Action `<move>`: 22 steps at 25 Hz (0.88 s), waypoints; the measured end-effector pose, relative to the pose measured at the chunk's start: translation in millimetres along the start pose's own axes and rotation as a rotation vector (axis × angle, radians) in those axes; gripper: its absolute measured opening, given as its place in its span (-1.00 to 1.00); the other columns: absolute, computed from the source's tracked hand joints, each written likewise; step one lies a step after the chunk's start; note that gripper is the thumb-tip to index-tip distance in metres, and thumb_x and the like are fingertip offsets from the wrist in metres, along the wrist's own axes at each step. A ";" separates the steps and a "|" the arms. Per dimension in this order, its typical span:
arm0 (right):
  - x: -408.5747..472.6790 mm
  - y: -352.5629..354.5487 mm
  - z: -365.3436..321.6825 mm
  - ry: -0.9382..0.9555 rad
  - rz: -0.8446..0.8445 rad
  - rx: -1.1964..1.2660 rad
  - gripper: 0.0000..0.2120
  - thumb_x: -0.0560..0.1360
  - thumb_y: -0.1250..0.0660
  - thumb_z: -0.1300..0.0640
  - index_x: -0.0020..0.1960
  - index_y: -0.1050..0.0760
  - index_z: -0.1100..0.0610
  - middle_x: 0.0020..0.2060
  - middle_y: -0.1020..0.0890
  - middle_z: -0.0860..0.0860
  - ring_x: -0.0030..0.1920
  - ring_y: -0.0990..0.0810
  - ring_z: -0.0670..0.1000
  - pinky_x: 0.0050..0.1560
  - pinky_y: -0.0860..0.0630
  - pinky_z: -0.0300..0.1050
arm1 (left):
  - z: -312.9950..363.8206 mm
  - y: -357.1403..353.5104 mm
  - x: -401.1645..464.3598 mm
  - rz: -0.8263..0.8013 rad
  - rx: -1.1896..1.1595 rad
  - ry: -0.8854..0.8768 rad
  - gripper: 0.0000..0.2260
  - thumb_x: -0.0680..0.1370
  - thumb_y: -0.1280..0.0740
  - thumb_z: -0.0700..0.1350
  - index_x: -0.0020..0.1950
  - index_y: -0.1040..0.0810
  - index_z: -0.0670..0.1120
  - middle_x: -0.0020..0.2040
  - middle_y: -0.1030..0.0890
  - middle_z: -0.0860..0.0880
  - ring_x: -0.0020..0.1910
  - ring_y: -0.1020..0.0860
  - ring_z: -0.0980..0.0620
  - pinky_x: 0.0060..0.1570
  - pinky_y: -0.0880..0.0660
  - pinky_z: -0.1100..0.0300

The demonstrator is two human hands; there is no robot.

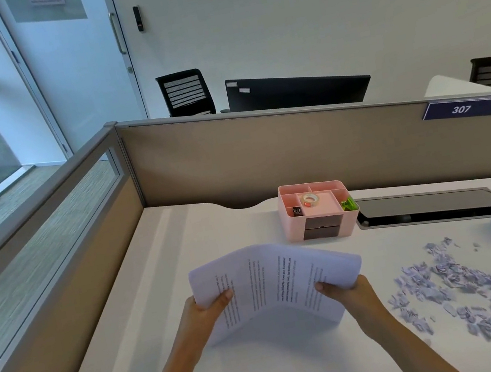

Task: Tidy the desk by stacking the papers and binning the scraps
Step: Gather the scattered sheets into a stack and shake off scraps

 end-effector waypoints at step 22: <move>5.4 4.0 9.2 0.040 -0.052 0.042 -0.62 0.21 -0.57 0.09 0.02 -0.63 0.00 -0.09 -0.73 0.03 -0.03 -0.69 0.06 -0.13 -0.62 -0.10 | -4.4 0.6 4.2 -0.040 0.046 -0.007 -0.78 0.40 -0.50 -0.04 0.03 -0.65 0.08 -0.02 -0.71 0.04 0.01 -0.65 0.05 0.05 -0.56 0.06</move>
Point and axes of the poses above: each hand's wrist, its own x-axis towards the middle knuckle, its own y-axis out of the back of the hand, z = x × y, the point moved 6 cm from there along x, towards the middle knuckle
